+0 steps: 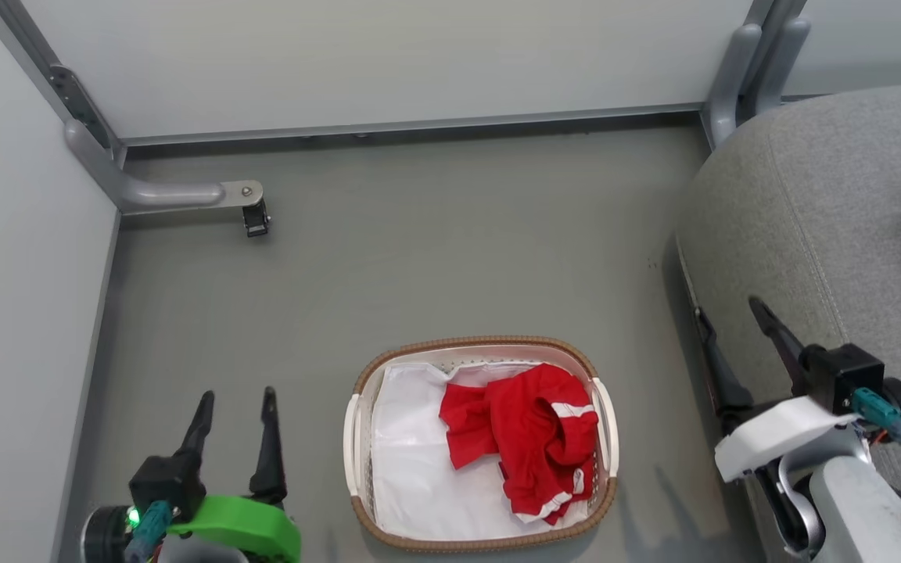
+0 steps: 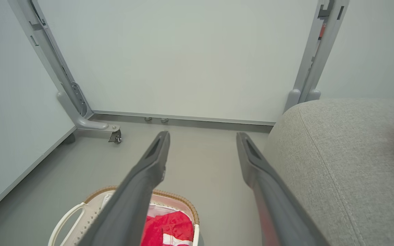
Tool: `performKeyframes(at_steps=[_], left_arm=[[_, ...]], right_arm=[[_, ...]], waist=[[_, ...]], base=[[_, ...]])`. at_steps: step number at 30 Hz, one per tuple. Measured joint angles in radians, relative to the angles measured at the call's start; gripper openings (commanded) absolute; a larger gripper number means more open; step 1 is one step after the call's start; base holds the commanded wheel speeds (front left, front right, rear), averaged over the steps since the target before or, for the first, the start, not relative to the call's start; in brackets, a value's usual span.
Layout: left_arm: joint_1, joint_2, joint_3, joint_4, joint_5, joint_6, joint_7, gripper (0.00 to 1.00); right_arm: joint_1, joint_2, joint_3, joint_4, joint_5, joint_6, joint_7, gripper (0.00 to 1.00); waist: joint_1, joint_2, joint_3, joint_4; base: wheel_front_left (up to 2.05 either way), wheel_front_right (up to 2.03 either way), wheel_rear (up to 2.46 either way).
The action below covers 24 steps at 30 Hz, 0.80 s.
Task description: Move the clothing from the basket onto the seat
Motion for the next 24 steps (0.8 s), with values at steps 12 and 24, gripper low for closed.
performKeyframes(at_steps=[12,24], left_arm=[[-0.286,-0.002,-0.311,0.248,-0.153,-0.032,0.000,1.00],[-0.620,-0.005,-0.540,0.552,-0.270,-0.036,0.000,1.00]], right_arm=[[-0.218,-0.032,0.008,-0.135,0.025,0.000,0.000,1.00],[-0.392,-0.040,-0.062,-0.318,0.058,0.000,0.000,1.00]], waist=[[0.0000,0.0000,0.175,-0.060],[0.0000,0.0000,0.443,-0.144]], base=[[0.00,0.00,0.00],[0.00,0.00,0.00]])
